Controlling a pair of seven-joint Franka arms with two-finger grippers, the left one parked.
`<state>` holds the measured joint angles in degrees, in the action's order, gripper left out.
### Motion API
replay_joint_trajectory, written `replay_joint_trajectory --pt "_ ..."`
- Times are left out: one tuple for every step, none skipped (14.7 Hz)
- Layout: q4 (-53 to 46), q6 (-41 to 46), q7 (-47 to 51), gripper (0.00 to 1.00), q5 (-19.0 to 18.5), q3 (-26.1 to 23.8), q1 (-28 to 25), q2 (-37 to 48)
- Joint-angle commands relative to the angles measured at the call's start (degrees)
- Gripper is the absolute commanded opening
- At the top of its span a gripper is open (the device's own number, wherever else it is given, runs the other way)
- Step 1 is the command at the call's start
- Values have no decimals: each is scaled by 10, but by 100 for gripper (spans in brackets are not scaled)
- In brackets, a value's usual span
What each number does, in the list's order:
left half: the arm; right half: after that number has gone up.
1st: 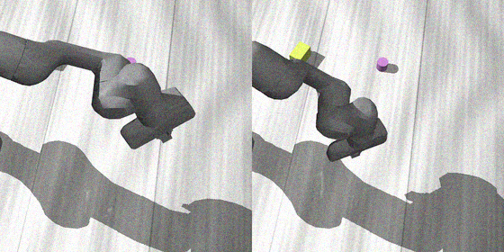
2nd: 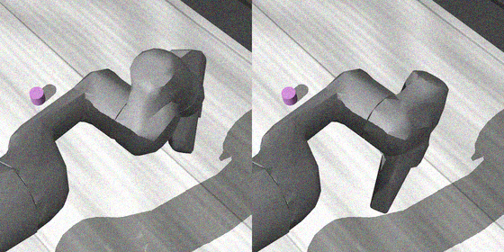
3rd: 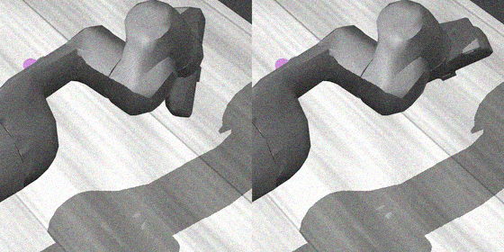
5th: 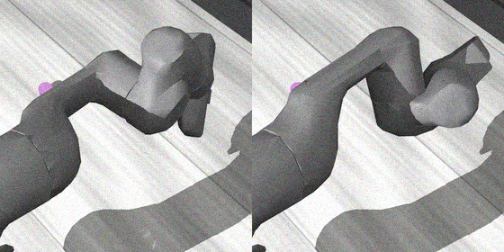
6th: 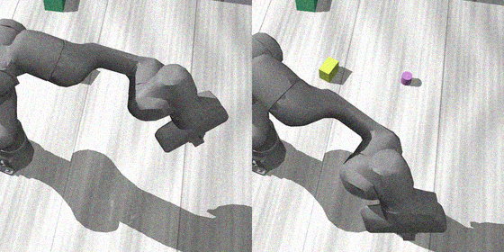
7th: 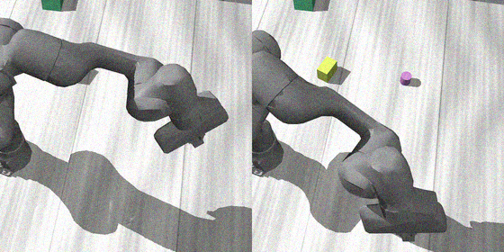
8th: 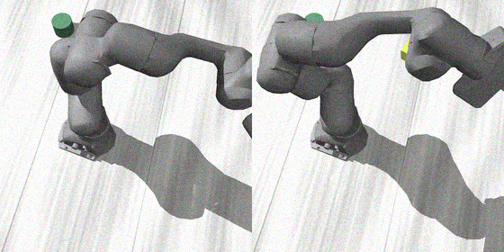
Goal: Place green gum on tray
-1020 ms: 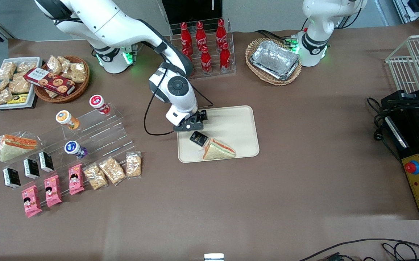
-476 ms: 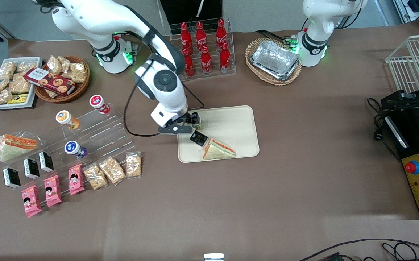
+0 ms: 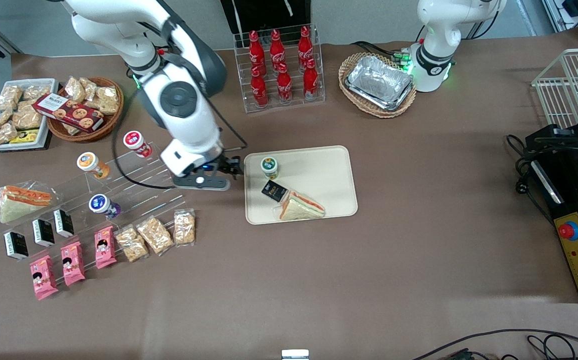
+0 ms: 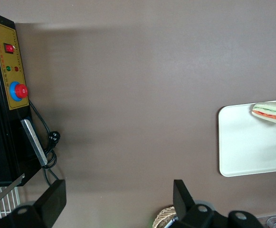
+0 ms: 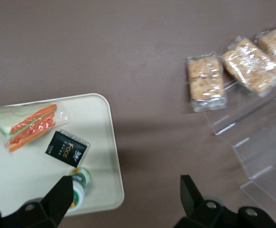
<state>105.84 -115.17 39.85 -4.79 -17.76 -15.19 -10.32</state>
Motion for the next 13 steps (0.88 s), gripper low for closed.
replay_joint_trajectory --pt "-24 87 -46 100 31 -3 42 49" --pt "-33 113 -49 100 31 -3 49 60" --pt "-41 134 -49 100 31 -3 56 70" --pt "-51 156 -50 100 31 -3 67 79" --pt "-62 177 -62 100 30 -3 77 86" --pt "-74 199 -92 100 30 -2 87 92" --pt "-84 218 -120 100 31 5 98 94" --pt "-90 231 -138 100 34 22 103 99" --pt "-95 245 -157 100 43 43 104 105" --pt "-99 258 -192 100 56 68 103 113" --pt "-101 265 -226 100 64 92 102 117" --pt "-104 267 -258 100 65 112 102 119" --pt "-109 273 -277 100 66 125 102 120"
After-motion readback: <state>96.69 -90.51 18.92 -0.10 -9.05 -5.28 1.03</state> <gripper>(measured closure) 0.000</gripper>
